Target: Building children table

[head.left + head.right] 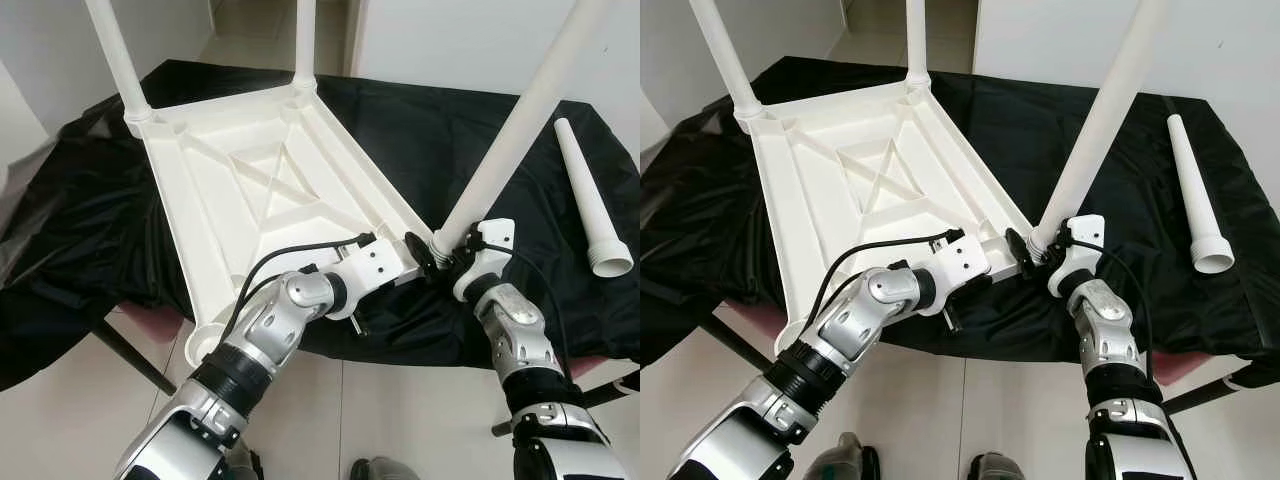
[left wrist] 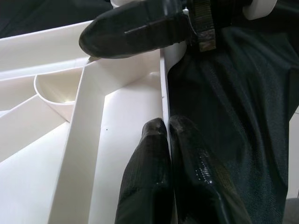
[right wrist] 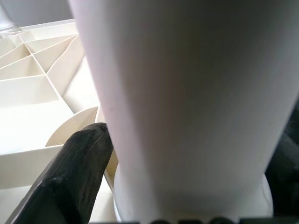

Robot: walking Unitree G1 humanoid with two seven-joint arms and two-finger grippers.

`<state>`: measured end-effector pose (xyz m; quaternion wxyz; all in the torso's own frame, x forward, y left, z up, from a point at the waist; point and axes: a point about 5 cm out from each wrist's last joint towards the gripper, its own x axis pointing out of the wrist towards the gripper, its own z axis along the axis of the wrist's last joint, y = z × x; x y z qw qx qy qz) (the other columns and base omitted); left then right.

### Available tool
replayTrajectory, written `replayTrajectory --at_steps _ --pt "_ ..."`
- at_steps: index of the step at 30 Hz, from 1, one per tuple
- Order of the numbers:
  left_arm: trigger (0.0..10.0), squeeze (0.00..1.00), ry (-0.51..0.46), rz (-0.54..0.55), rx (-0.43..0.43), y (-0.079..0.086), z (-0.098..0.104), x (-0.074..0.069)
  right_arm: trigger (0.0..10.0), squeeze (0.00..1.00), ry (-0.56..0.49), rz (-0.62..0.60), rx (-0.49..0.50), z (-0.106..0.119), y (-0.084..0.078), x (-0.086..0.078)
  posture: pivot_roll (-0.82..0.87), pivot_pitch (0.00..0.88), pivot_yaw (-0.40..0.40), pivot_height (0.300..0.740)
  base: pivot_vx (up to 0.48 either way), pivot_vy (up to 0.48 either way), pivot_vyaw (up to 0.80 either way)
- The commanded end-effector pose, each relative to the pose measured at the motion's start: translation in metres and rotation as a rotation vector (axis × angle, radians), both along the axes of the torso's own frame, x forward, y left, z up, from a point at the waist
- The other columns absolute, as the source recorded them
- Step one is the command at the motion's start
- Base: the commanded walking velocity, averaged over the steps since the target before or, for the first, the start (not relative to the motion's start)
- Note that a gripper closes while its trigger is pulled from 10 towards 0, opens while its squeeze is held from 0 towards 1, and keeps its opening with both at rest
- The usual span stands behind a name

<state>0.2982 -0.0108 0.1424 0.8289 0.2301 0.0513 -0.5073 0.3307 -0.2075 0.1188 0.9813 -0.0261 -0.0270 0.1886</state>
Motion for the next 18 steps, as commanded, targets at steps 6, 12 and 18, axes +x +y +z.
replayTrajectory --at_steps 6,12,18 --pt "10.0 0.00 -0.094 -0.063 -0.070 -0.013 0.023 -0.004 10.0 0.00 0.081 0.131 -0.080 -0.013 0.005 0.002 0.01 0.005 0.009 0.740 0.000 0.000 0.00" --pt "10.0 0.00 -0.093 -0.064 -0.070 -0.012 0.023 -0.004 10.0 0.00 0.103 0.142 -0.094 -0.013 -0.004 0.005 0.01 0.010 0.012 0.740 0.000 0.000 0.00" --pt "10.0 0.00 -0.091 -0.063 -0.064 -0.010 0.023 -0.004 0.0 0.00 0.125 0.130 -0.074 -0.016 -0.014 0.006 0.02 0.018 0.018 0.740 0.000 0.000 0.00"
